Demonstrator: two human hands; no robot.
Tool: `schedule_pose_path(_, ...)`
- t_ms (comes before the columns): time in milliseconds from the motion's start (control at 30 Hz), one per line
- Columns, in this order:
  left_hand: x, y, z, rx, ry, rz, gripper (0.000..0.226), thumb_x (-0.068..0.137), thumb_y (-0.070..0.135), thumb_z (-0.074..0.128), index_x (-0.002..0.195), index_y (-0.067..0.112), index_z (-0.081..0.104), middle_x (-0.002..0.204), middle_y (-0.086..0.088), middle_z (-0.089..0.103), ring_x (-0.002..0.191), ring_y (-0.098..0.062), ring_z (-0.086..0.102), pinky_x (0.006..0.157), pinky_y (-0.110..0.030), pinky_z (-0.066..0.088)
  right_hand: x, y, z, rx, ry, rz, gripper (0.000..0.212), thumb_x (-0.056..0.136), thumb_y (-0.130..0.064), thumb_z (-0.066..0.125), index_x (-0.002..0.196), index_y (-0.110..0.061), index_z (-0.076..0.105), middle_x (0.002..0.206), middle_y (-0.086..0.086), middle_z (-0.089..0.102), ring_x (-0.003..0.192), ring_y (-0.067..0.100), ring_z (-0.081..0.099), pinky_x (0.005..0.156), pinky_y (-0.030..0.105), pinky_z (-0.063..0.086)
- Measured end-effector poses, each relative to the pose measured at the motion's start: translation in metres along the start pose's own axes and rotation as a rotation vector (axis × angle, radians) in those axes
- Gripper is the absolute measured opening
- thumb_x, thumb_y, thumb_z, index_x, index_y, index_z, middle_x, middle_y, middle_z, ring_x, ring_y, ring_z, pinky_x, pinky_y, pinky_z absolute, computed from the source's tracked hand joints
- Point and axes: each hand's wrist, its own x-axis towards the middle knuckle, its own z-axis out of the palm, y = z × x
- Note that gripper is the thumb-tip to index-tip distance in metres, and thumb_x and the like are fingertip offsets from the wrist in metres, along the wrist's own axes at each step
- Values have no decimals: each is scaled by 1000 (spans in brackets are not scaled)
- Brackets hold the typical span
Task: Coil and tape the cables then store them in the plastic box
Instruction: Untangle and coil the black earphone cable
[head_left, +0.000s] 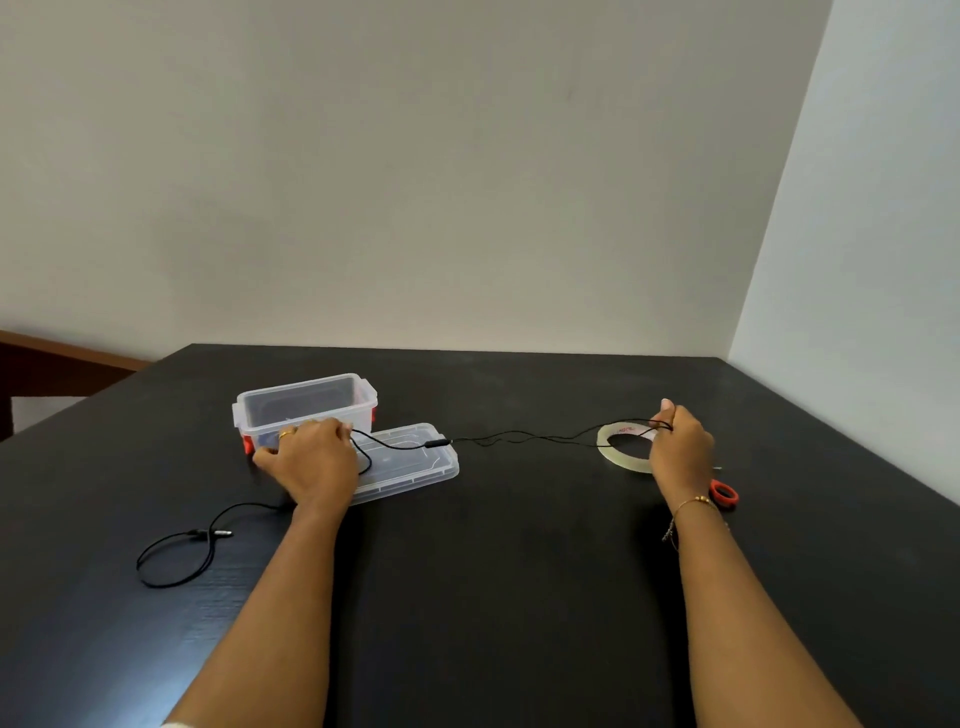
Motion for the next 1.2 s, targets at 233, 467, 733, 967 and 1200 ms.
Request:
schedule_pose_path(233, -3, 3, -3, 256, -122, 112, 19, 87, 25, 57, 97, 18, 70, 105, -7, 65, 110, -27, 50, 97, -50, 26, -6, 1, 3, -204, -101, -55, 43, 100, -30, 28, 87, 1, 55, 70, 12, 54, 68, 27, 51, 58, 32, 36)
schedule_pose_path(467, -8, 30, -15, 135, -37, 134, 29, 81, 7, 55, 110, 5, 58, 116, -16, 60, 116, -33, 44, 91, -45, 28, -14, -7, 6, -289, -134, -171, 41, 100, -29, 27, 89, 0, 54, 68, 7, 51, 70, 27, 56, 56, 31, 33)
schedule_pose_path(733, -49, 73, 8, -206, -593, 757, 45, 96, 36, 42, 135, 15, 42, 131, -4, 51, 127, -19, 38, 105, -29, 30, -15, -9, 8, -236, -116, -159, 42, 100, -30, 29, 83, -1, 54, 66, 8, 54, 67, 28, 57, 55, 33, 41)
schedule_pose_path(967, -30, 60, 13, -148, -321, 705, 50, 91, 50, 36, 76, 8, 59, 75, -4, 59, 72, -20, 55, 66, -35, 48, -13, -3, 8, -323, -131, -110, 43, 100, -31, 29, 90, -2, 59, 78, 13, 62, 69, 21, 50, 57, 30, 34)
schedule_pose_path(1200, -12, 43, 2, -216, 29, 289, 62, 95, 45, 37, 58, 2, 61, 55, -11, 56, 54, -21, 43, 50, -28, 27, -14, 0, 2, -218, -564, -300, 22, 80, -39, 65, 68, -21, 62, 62, -6, 53, 65, 13, 52, 63, 27, 41)
